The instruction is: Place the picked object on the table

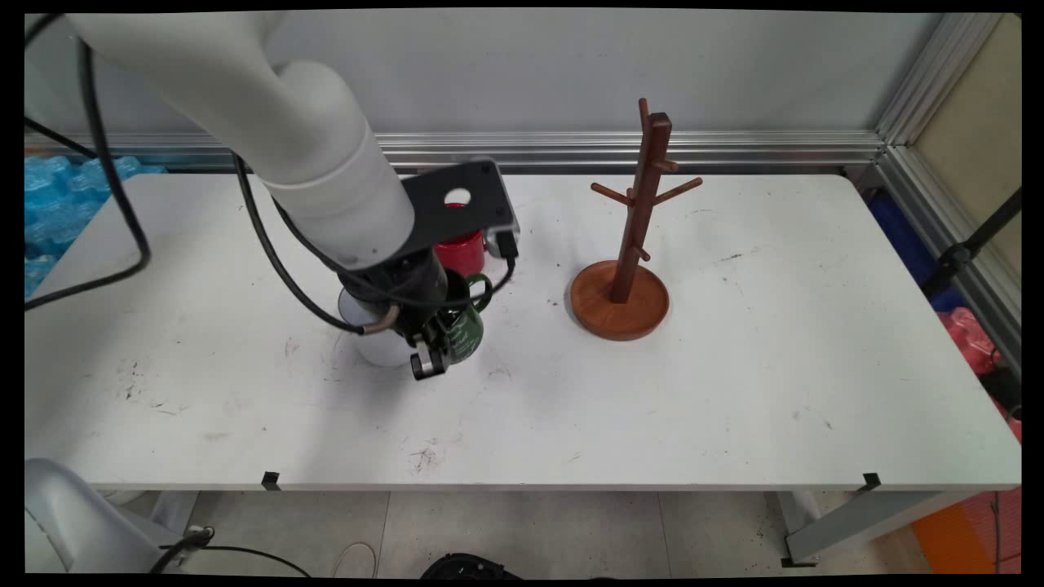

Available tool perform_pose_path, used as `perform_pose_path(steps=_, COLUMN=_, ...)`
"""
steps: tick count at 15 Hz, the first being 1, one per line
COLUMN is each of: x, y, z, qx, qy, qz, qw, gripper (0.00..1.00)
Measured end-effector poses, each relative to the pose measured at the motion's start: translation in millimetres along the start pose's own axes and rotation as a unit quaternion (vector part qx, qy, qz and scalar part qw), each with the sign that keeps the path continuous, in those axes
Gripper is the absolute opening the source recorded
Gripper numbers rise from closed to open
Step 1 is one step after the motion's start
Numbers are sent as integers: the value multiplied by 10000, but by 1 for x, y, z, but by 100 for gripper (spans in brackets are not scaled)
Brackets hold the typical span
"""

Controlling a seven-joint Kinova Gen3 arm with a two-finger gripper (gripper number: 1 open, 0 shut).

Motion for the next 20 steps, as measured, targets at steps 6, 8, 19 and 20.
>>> perform_pose_path(steps=6, x=4, y=10, z=30, qx=-13, qy=-266, qz=91, qw=9996, gripper=0)
perform_pose_path(steps=8, x=4, y=12, z=40, qx=-43, qy=-320, qz=90, qw=9994, gripper=0)
perform_pose_path(steps=19, x=9, y=15, z=82, qx=-186, qy=-327, qz=114, qw=9992, gripper=0)
perform_pose_path(steps=20, x=9, y=14, z=86, qx=-196, qy=-326, qz=118, qw=9992, gripper=0)
